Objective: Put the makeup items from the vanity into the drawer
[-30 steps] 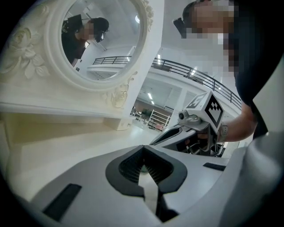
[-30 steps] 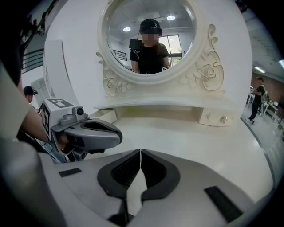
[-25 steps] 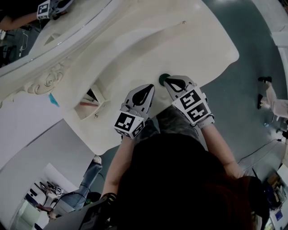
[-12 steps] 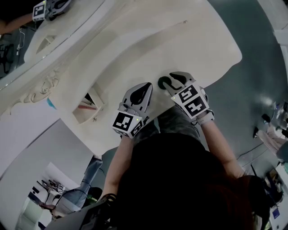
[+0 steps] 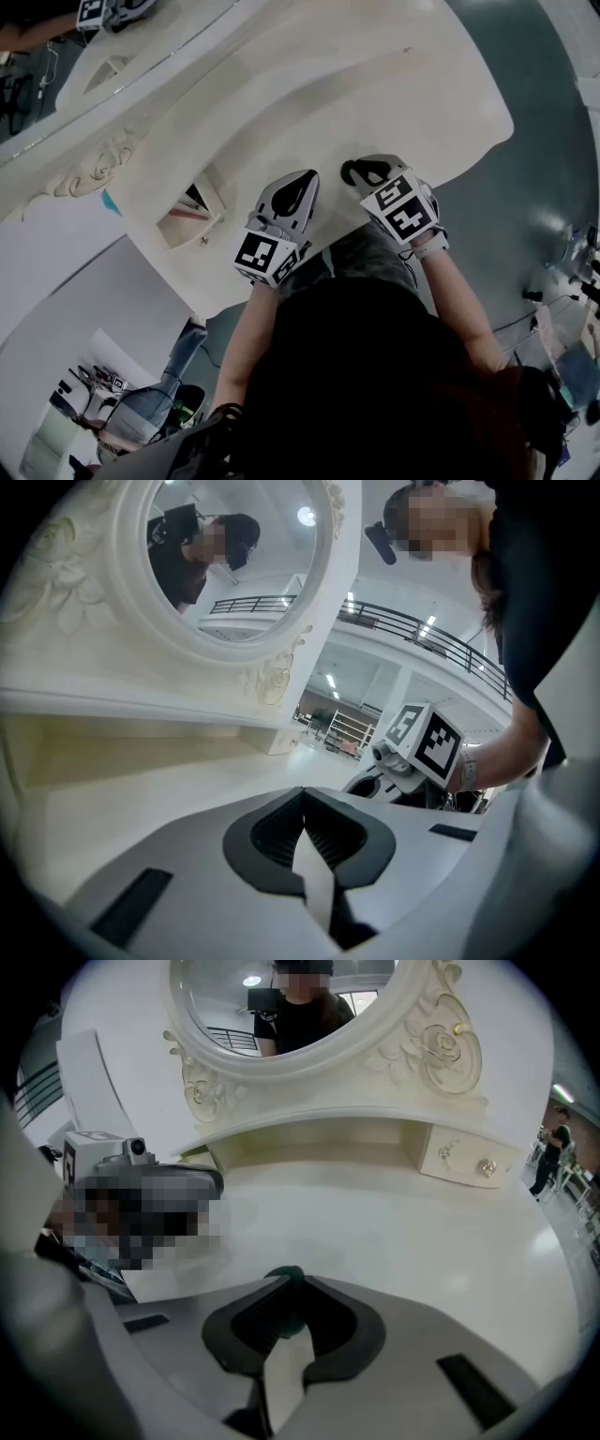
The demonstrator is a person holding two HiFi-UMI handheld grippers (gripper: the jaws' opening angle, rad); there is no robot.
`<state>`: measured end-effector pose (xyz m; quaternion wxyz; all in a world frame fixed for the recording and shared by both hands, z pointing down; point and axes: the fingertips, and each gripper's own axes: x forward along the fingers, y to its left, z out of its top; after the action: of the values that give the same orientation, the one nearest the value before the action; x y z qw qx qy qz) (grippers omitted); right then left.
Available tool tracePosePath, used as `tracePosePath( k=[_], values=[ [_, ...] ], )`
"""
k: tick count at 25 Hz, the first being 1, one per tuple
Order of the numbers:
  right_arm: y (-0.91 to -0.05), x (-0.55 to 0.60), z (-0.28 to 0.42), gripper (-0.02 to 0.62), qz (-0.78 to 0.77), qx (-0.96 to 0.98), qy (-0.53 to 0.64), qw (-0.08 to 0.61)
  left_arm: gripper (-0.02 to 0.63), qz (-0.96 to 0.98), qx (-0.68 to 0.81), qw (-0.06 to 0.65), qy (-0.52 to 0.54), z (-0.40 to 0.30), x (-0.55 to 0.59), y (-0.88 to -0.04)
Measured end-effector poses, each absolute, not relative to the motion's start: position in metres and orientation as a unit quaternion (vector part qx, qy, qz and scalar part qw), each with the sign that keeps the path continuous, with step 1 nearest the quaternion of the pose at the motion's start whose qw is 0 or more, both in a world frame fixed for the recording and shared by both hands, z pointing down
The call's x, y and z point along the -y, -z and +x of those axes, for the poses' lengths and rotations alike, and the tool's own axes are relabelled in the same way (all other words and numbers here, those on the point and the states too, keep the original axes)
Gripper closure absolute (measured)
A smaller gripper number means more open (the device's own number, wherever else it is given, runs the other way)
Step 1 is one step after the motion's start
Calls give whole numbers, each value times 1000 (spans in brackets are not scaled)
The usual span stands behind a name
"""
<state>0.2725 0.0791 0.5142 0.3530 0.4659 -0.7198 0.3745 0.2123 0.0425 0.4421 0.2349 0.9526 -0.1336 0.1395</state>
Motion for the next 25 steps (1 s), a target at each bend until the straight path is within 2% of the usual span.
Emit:
tracePosePath(
  k=[4,8,16,25],
  values=[
    [-509,-78,267,551,473,719,-356,364,592,953,133,236,-138,203,-45,-442],
    [-496,-75,257,552,481,724,-358,339,592,953,134,235,-134,192,-46,-438],
    [-470,-57,215,551,470,752,-346,306,592,952,152,237,-122,161,-43,-434],
    [-448,-36,162,551,439,784,-315,306,592,946,195,236,-106,112,-36,-427]
  ],
)
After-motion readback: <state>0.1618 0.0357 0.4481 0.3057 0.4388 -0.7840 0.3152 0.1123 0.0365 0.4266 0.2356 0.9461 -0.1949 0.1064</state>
